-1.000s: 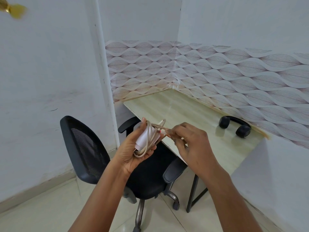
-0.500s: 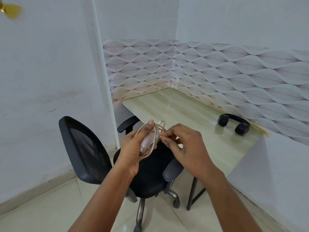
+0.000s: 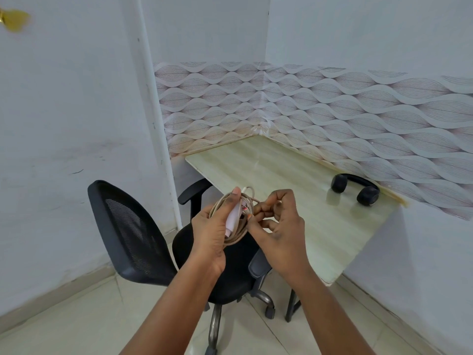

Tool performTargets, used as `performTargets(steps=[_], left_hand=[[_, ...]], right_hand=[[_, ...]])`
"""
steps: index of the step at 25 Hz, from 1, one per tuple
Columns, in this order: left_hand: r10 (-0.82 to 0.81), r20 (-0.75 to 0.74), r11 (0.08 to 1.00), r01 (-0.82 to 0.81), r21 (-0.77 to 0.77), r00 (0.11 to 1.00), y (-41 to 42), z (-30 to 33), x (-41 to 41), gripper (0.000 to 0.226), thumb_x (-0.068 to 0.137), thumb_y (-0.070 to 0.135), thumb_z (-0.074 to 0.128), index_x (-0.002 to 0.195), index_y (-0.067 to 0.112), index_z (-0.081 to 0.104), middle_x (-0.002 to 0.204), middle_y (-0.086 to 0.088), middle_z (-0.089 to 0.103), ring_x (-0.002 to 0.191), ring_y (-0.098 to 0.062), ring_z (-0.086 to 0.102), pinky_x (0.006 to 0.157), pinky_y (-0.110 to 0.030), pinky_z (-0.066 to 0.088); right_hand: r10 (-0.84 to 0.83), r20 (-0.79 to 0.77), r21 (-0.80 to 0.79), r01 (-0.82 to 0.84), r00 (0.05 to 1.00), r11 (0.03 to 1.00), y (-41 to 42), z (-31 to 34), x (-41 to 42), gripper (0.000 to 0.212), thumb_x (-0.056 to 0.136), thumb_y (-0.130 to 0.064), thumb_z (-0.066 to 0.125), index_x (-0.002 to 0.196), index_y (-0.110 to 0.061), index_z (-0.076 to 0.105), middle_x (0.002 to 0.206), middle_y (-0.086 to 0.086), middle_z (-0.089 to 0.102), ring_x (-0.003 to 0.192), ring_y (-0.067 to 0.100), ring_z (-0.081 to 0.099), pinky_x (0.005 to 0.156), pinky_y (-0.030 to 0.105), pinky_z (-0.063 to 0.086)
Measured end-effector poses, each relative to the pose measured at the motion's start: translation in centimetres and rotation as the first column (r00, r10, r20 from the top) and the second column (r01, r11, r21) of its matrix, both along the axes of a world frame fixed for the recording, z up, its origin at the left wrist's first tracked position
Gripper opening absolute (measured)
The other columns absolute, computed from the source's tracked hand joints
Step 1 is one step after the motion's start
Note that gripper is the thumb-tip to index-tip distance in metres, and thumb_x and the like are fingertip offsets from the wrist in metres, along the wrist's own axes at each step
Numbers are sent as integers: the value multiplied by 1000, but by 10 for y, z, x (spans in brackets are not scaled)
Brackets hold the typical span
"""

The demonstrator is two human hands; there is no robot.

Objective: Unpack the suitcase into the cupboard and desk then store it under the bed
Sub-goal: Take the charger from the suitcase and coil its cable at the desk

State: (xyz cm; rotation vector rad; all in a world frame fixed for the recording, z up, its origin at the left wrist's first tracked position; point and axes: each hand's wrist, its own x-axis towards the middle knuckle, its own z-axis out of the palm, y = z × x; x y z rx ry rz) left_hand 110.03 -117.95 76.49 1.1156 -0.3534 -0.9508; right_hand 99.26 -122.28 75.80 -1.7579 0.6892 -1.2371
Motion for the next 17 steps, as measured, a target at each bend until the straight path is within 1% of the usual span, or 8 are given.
performTargets(steps=[1, 4, 6, 8, 10, 11, 14, 17], left_hand=[[-7, 7, 1000, 7, 5, 1000, 1, 0, 0, 30, 74, 34, 76, 90, 8, 72, 85, -13, 73, 71, -19, 69, 67, -29, 59], [-37, -16, 999, 37, 11, 999, 0, 0, 2, 22, 77, 34, 73, 83, 13, 72, 77, -8, 72, 66, -16, 69, 63, -28, 58], [-29, -32, 1000, 29, 4, 999, 0, 1, 3, 21, 78, 32, 73, 84, 12, 72, 78, -8, 72, 66, -16, 68, 61, -27, 58], [1, -2, 1000, -1, 16, 1000, -2, 0, 3, 22, 78, 30, 73, 87, 10, 71, 78, -9, 72, 66, -17, 68, 61, -28, 58], [27, 47, 999, -28, 23, 999, -3, 1, 2, 21, 76, 29, 75, 86, 11, 71, 79, -9, 71, 68, -18, 67, 68, -34, 58], [33, 55, 999, -33, 17, 998, -3, 2, 2, 22, 75, 29, 76, 86, 11, 71, 80, -10, 71, 70, -19, 67, 72, -37, 57], [37, 61, 999, -37, -1, 997, -8, 5, 6, 28, 74, 31, 77, 87, 7, 71, 79, -11, 71, 72, -20, 67, 81, -41, 55], [23, 68, 1000, -23, 5, 997, -13, 5, 10, 36, 70, 34, 78, 89, 4, 71, 83, -14, 70, 76, -23, 65, 86, -44, 53]], right_hand=[[-5, -15, -48, 4, 1000, 999, 0, 0, 0, 36, 77, 3, 66, 89, -25, 47, 77, -1, 58, 67, 12, 58, 62, 21, 52], [-1, -37, -128, -4, 999, 992, 0, -3, 1, 31, 81, 1, 64, 98, -25, 67, 80, -12, 64, 74, 6, 61, 65, 17, 52], [-44, -86, -150, 30, 995, 988, -1, -6, 3, 30, 80, 1, 67, 102, -19, 72, 85, -4, 66, 77, 7, 62, 67, 17, 54], [-86, -173, -180, 55, 981, 982, -6, -8, 5, 26, 77, 0, 71, 100, -13, 74, 83, 0, 65, 76, 9, 62, 67, 23, 57], [-113, -237, -212, 62, 965, 975, -10, -9, 7, 17, 76, 0, 70, 90, -9, 73, 82, 1, 66, 72, 11, 62, 66, 31, 58], [-152, -250, -271, 82, 956, 959, -11, -9, 8, 14, 76, -1, 70, 87, -8, 71, 84, 2, 65, 70, 11, 63, 64, 33, 58], [-335, -195, -539, 184, 922, 822, -6, -5, 10, 10, 78, -2, 70, 88, -4, 69, 96, 5, 64, 68, 14, 63, 57, 24, 56], [-453, -123, -701, 245, 883, 669, -4, 0, 9, 9, 81, -10, 65, 86, -4, 70, 85, 6, 68, 66, 16, 63, 52, 23, 52]])
